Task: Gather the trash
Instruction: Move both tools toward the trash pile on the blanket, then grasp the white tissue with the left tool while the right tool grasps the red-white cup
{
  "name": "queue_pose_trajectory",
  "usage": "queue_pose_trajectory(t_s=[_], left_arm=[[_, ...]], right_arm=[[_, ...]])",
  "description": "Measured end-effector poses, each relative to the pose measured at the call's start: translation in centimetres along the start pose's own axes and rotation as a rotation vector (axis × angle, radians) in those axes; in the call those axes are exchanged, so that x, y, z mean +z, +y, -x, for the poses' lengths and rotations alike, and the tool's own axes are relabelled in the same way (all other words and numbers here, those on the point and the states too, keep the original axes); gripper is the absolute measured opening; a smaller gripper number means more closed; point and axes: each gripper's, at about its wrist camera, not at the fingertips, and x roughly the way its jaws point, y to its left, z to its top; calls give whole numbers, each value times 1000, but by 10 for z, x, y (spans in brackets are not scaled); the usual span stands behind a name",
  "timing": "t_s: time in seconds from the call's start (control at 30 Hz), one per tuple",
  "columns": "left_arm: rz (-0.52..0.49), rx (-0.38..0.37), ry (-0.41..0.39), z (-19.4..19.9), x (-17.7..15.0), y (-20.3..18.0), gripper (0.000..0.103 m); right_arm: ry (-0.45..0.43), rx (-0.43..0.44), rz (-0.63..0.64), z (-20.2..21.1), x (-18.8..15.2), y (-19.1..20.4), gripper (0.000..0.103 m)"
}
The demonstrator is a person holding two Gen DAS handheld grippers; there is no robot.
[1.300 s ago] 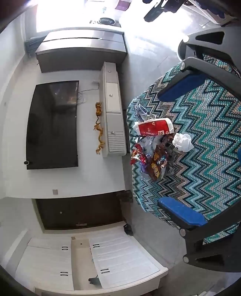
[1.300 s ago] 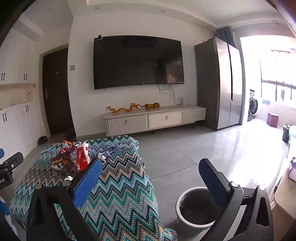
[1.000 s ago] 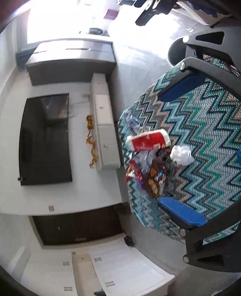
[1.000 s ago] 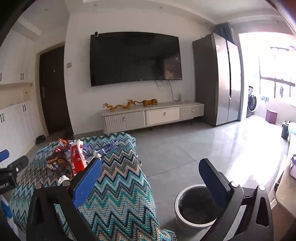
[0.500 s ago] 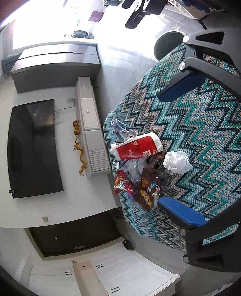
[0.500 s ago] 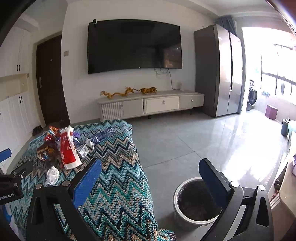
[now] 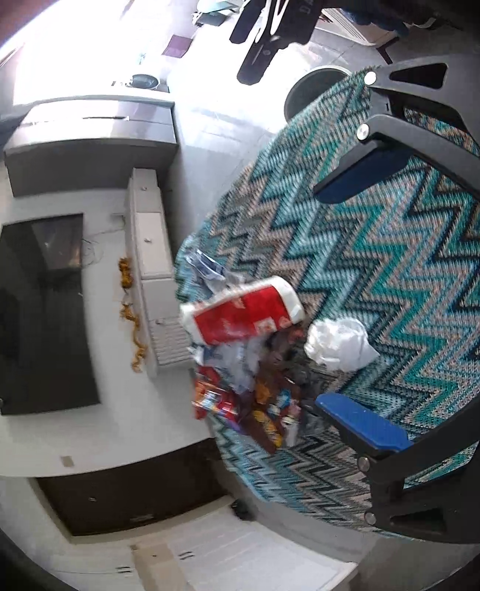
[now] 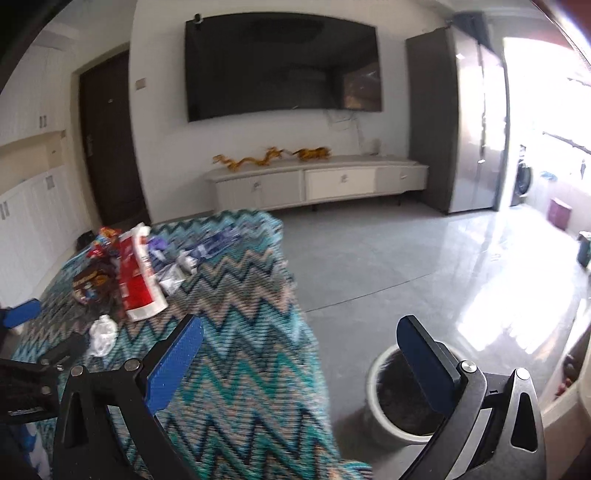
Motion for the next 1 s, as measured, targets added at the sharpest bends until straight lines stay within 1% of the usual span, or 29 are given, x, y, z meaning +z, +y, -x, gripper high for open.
queue_pose_trajectory(t_s=[0.1,0.17,0.2,0.23,0.27,0.3,0.33,0.43,0.5,0.53,0.57,0.6,0.67,0.73,0.83,0.9,0.93,0.97,1.0], left_arm=[[72,-10,36,-11,-4,25,103],[114,-13,53,-17,-7,47,102],[132,-21,63,-18,-9,55,102],[158,-40,76,-22,-12,68,102],[173,-56,83,-24,-13,75,99],[185,-71,91,-26,-14,80,95],[195,-92,101,-29,-16,87,93],[209,-144,130,-36,-18,91,86],[213,-176,151,-43,-18,88,76],[217,-193,160,-46,-17,88,75],[216,-209,166,-51,-16,86,72],[213,-222,170,-54,-15,84,71],[195,-234,177,-59,-11,77,71],[173,-233,185,-66,-9,71,71],[154,-217,217,-80,-8,64,70],[149,-205,240,-89,-10,64,61],[151,-207,251,-94,-11,63,58],[154,-212,263,-96,-13,62,50],[156,-215,274,-98,-14,62,39]], right_arm=[[32,59,27,-18,3,16,103],[61,116,46,-33,6,29,100],[72,138,50,-38,8,33,95],[86,161,56,-45,9,38,88],[99,176,67,-51,11,45,85],[114,195,82,-60,13,53,80],[126,218,91,-67,15,59,75],[145,293,105,-83,22,77,66],[146,334,131,-92,29,92,62],[146,361,142,-96,34,101,58],[146,392,148,-101,40,108,56],[142,410,153,-104,43,114,54],[129,434,177,-113,55,132,54],[134,457,195,-122,63,144,54],[162,481,205,-139,72,161,53],[186,478,210,-151,73,168,54],[204,481,211,-157,74,171,54],[211,481,208,-162,74,173,54],[214,479,208,-166,72,174,52]])
